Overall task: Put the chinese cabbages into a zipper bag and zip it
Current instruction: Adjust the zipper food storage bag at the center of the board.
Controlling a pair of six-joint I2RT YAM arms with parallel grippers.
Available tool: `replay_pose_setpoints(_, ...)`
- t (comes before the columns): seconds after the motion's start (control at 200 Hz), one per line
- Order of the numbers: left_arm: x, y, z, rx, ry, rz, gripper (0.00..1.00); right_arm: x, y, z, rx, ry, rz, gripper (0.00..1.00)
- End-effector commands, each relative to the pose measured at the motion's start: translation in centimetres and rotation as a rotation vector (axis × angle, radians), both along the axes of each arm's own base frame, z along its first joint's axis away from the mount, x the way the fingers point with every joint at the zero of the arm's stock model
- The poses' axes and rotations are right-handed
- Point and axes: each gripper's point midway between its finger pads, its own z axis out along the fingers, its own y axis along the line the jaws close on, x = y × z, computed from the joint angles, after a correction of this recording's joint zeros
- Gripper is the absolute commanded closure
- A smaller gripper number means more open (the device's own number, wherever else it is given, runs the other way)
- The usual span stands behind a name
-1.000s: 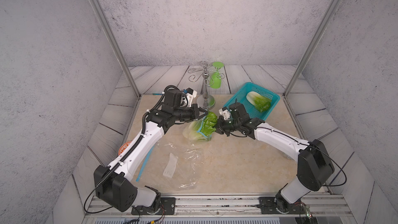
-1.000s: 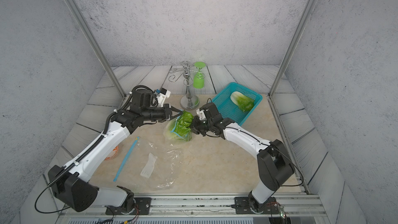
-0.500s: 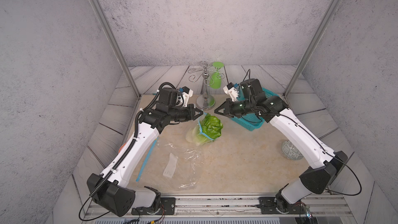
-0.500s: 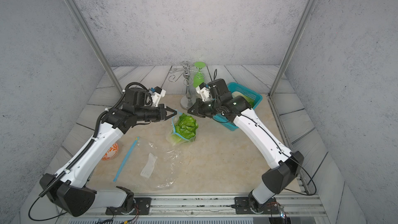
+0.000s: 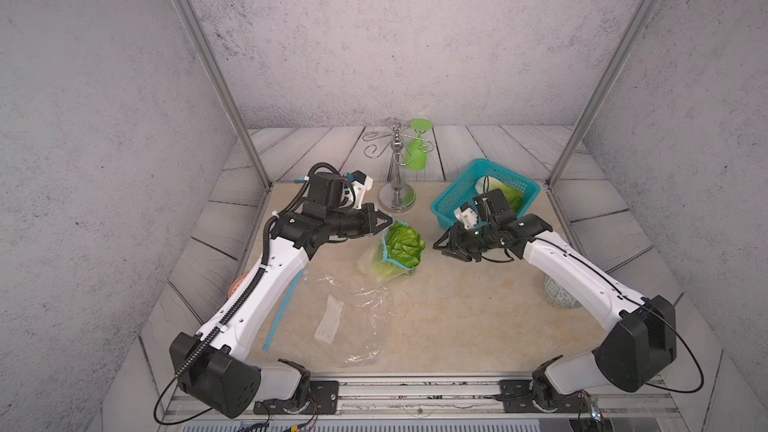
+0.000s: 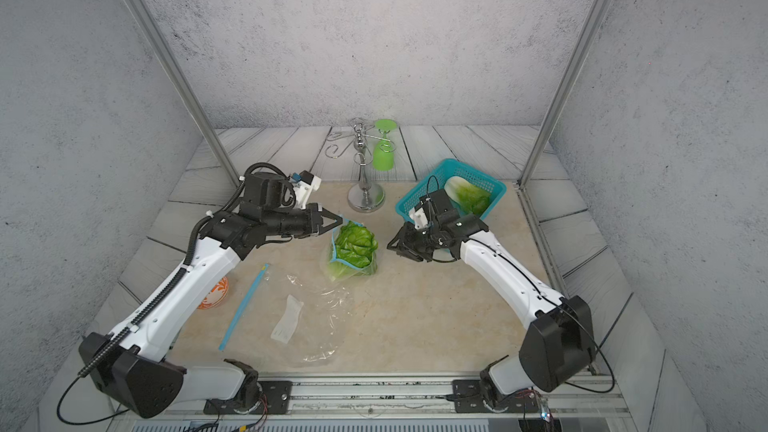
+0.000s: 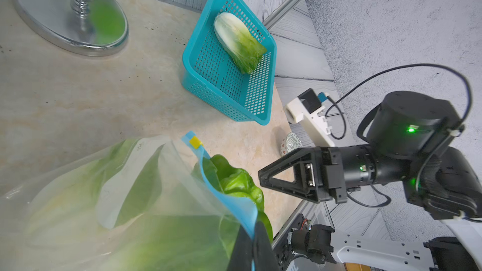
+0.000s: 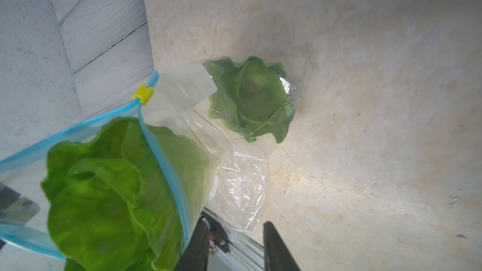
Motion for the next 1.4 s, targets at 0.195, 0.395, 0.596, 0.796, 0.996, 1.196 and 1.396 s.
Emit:
replay_pose_setpoints(0.195,0.1,-0.6,0.9,-0.055,-0.011,-0.019,1.0,0.7,5.5,2.2,0.168,-0.031,0.066,0.53)
replay_pose_setpoints(0.395,0.0,-1.8,1.0,-0.083,-0.004,-0.044,1.0,0.7,7.6,-1.6,0.153,0.028,0.068,0.54)
replay_pose_setpoints(0.596,-0.2,-2.4,0.6,-0.082,0.009,-0.055,1.0,2.1,8.8,-1.1,0.172,-0.03,0.033,0.62)
replay_pose_setpoints(0.796,-0.3,-2.5,0.7,-0.083,0.008,-0.057,1.0,2.7,9.5,-2.0,0.196,-0.019,0.002,0.78)
replay_pose_setpoints(0.996,-0.9,-0.8,1.8,0.039,-0.067,-0.063,1.0,0.8,7.7,4.0,0.156,-0.126,0.075,1.0)
replay_pose_setpoints(1.196,-1.5,-0.1,2.9,0.062,-0.099,-0.077,1.0,-2.4,4.6,11.3,0.085,-0.288,0.19,1.0)
replay_pose_setpoints(1.396,-1.6,-0.8,4.8,-0.031,-0.118,-0.082,1.0,-2.9,4.5,14.6,0.167,-0.338,0.178,1.0)
